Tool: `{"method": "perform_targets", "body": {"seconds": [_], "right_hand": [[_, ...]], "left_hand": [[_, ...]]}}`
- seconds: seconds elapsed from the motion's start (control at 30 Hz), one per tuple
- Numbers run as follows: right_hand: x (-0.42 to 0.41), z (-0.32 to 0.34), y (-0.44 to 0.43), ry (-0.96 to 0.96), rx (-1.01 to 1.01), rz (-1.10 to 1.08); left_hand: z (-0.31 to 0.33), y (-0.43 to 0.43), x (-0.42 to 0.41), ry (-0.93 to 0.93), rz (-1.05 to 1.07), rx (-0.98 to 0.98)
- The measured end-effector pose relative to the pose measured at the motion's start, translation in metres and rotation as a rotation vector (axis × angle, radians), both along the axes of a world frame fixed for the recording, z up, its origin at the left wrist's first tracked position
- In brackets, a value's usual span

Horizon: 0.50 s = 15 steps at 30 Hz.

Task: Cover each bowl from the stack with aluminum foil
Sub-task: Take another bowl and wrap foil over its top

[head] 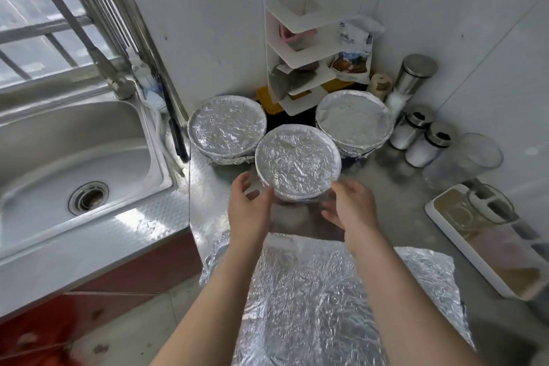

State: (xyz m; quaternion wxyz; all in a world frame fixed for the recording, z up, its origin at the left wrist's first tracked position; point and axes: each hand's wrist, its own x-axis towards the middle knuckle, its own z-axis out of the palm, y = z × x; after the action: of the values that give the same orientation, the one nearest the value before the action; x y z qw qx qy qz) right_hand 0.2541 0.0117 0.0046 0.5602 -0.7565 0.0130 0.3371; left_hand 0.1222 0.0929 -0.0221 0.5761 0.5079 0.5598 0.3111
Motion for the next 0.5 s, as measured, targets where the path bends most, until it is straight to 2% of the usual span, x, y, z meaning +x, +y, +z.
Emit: {"method": "perform_targets", "body": {"seconds": [0.07, 0.13, 0.2, 0.27, 0.3, 0.43, 0.5], "right_hand": [[-0.001, 0.000, -0.021, -0.206, -0.159, 0.242], [-0.002, -0.002, -0.047, -0.434, -0.378, 0.577], [-0.004, -0.009, -0.067, -0.594, -0.593, 0.891], [-0.010, -0.015, -0.083, -0.651, -0.741, 1.080], [-0.012, -0.017, -0.092, -0.670, -0.776, 1.110], [-0.020, -0.019, -0.110, -0.862, -0.725, 0.940], [-0.024, -0.015, -0.118, -0.945, -0.695, 0.868]], "left_hand": [[-0.001, -0.010, -0.022, 0.279, -0.232, 0.235], [-0.006, -0.026, -0.036, 0.594, -0.638, 0.405], [-0.011, -0.041, -0.039, 0.880, -0.921, 0.544], [-0.013, -0.052, -0.041, 1.013, -0.969, 0.611], [-0.013, -0.058, -0.042, 1.019, -0.962, 0.622], [-0.009, -0.063, -0.055, 0.937, -0.842, 0.636], [-0.001, -0.064, -0.063, 0.935, -0.793, 0.703]]}}
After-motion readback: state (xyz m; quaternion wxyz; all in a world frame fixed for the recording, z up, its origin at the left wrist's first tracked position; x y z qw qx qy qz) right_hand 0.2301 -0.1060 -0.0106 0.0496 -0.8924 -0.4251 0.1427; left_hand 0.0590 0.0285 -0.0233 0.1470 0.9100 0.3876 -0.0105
